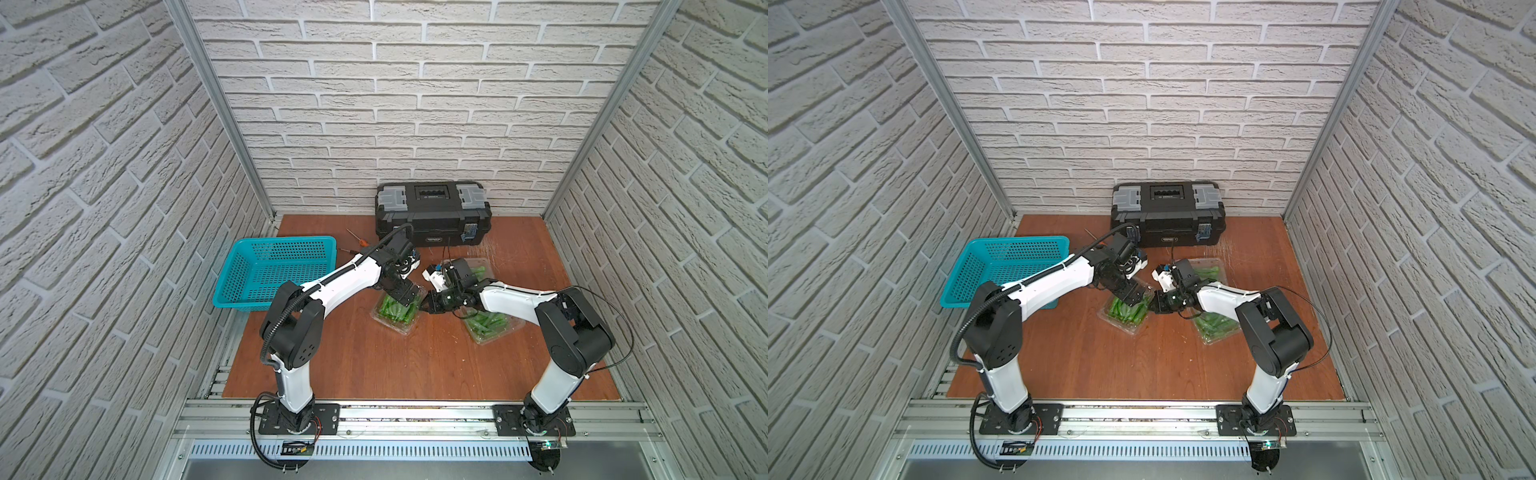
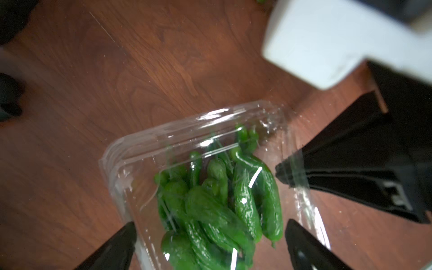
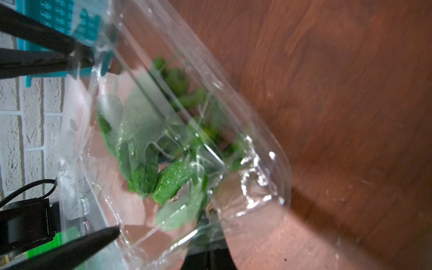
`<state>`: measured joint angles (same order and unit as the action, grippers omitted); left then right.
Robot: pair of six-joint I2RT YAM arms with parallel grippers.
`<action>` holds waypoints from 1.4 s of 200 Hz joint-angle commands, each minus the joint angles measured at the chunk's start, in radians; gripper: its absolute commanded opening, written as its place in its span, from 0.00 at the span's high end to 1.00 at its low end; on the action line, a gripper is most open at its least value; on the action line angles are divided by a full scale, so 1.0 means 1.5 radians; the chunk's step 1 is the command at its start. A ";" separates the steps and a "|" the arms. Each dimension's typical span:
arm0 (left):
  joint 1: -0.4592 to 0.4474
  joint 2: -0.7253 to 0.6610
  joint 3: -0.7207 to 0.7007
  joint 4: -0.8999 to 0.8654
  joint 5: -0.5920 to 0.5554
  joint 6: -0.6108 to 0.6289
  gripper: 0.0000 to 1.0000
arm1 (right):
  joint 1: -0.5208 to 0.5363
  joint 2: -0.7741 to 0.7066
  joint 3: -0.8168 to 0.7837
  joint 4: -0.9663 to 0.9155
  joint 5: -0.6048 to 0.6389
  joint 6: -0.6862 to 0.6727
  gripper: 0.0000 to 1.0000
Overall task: Take small green peppers out of containers
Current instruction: Open the packing box at the center of the board.
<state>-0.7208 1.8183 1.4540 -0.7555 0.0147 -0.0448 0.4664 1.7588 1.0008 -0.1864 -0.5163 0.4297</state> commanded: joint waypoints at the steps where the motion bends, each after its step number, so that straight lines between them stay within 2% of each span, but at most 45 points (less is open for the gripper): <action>1: -0.037 -0.038 -0.001 0.002 -0.027 0.052 0.02 | -0.001 0.012 0.042 -0.037 0.035 -0.003 0.97; 39: -0.057 -0.059 -0.013 0.041 -0.022 0.057 0.02 | -0.001 0.031 0.088 -0.093 0.040 0.000 0.97; 86: -0.060 -0.090 -0.045 0.067 -0.023 0.064 0.02 | -0.002 0.025 0.095 -0.104 0.042 0.000 0.97; 182: -0.088 -0.027 -0.037 0.069 -0.092 0.038 0.02 | -0.002 0.040 0.120 -0.127 0.034 0.016 0.97; 239: -0.107 -0.017 -0.054 0.073 -0.153 0.027 0.02 | -0.004 0.061 0.137 -0.128 0.018 0.024 0.97; 280: -0.126 -0.015 -0.069 0.097 -0.261 0.014 0.02 | -0.008 0.069 0.141 -0.126 -0.002 0.029 0.97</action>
<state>-0.8928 1.7893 1.3762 -0.6495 -0.2493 -0.0021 0.4599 1.8481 1.1923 -0.3794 -0.4950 0.4652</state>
